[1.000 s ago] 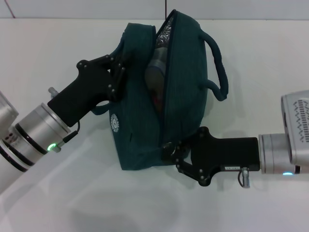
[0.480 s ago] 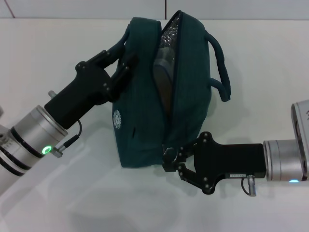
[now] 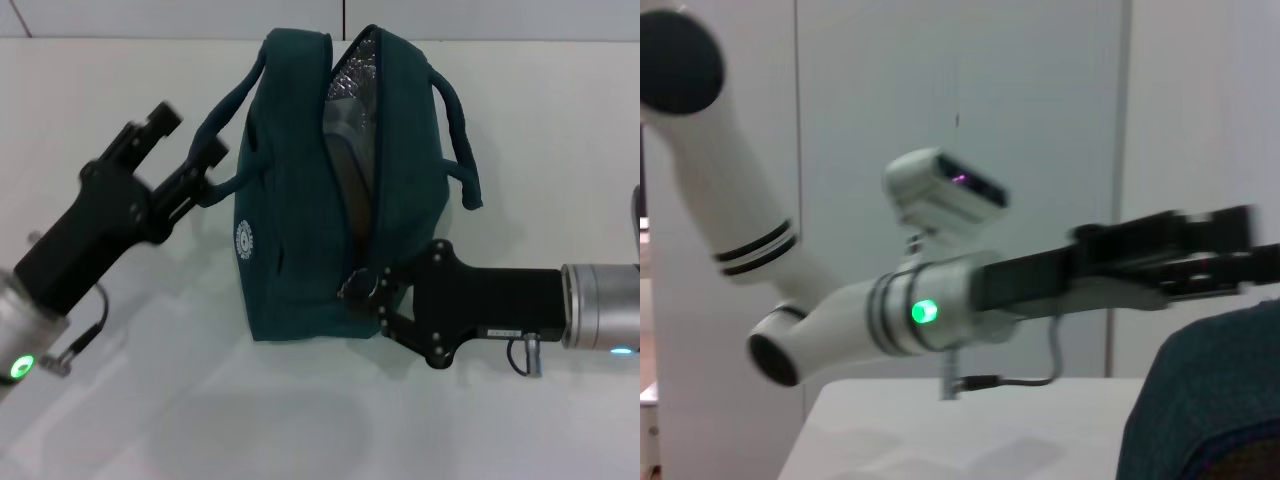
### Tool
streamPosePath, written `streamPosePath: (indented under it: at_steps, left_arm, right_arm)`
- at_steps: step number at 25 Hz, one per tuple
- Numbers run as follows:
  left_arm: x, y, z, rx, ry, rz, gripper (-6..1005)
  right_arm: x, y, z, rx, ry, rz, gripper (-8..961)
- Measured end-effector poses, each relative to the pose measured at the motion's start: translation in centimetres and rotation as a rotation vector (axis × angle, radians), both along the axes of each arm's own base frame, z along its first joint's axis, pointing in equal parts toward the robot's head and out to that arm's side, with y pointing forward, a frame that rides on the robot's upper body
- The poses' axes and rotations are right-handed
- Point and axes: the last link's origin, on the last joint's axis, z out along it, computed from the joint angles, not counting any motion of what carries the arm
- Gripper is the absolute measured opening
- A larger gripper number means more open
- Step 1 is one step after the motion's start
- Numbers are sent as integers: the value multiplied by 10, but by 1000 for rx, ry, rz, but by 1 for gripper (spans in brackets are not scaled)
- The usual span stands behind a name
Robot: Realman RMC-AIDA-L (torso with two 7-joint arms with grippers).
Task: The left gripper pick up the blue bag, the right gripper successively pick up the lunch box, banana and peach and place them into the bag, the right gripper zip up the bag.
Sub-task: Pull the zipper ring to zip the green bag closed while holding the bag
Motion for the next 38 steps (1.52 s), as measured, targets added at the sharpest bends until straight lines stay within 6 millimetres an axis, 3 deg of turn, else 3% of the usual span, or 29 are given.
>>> streamPosePath:
  at_steps: [6, 9, 14, 31, 38]
  left_arm:
    - [-20, -35, -10, 32, 111, 37, 754]
    - [-26, -51, -19, 17, 164, 33, 816]
    - [-30, -59, -32, -44, 231, 26, 817]
    - [-5, -32, -53, -136, 261, -76, 817]
    - [-8, -30, -54, -132, 285, -61, 667]
  right_arm:
    - [-3, 4, 7, 15, 37, -11, 68]
    - [-8, 8, 10, 30, 59, -11, 68]
    - [-13, 18, 17, 62, 86, -19, 69]
    - [-19, 23, 18, 76, 120, -36, 68]
    - [-18, 24, 18, 81, 115, -37, 67]
